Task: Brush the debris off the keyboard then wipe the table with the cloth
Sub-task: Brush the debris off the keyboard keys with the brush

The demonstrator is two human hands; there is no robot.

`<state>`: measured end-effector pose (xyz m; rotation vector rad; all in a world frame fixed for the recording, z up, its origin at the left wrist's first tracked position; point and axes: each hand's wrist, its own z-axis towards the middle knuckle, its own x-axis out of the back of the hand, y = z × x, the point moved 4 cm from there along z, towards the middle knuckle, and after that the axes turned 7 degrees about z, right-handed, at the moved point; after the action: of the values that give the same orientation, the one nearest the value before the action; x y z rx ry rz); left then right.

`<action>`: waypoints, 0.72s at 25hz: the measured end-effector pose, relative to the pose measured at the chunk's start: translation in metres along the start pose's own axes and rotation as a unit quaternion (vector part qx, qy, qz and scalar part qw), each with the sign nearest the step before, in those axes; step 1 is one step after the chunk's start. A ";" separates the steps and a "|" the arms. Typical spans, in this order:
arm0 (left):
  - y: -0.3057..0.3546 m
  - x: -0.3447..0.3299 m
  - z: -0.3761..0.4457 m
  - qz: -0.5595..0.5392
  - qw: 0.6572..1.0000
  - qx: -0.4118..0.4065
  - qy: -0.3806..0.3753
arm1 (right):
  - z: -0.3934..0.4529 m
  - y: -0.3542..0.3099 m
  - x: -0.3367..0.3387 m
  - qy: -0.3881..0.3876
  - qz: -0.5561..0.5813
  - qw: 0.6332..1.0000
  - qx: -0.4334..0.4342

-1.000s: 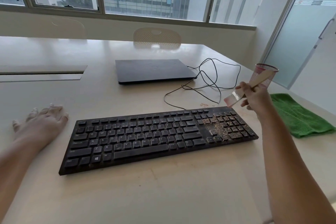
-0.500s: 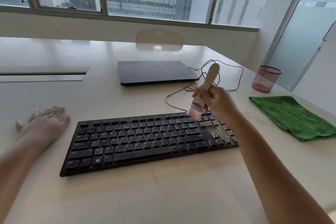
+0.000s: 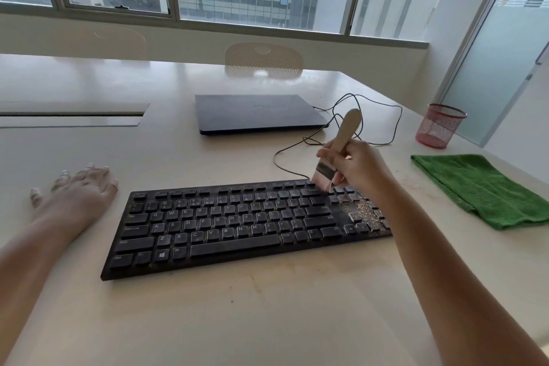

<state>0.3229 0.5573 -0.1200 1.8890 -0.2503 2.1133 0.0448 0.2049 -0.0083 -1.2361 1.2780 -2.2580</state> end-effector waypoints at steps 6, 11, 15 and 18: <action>0.012 0.010 -0.009 -0.006 1.000 -0.014 0.010 | -0.001 0.002 0.011 -0.015 -0.059 0.998 -0.022; 0.012 0.011 -0.013 -0.011 1.000 -0.008 -0.003 | -0.003 0.005 0.002 -0.067 -0.010 0.997 -0.039; 0.008 0.008 -0.010 -0.020 1.000 -0.013 0.005 | -0.005 0.002 0.026 -0.018 0.075 0.996 -0.050; -0.002 -0.006 0.002 -0.013 1.000 -0.028 -0.001 | -0.003 -0.006 0.024 0.022 0.106 0.994 -0.016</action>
<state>0.3260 0.5575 -0.1256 1.8536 -0.2797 2.0655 0.0289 0.1955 0.0088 -1.0136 1.3944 -2.1317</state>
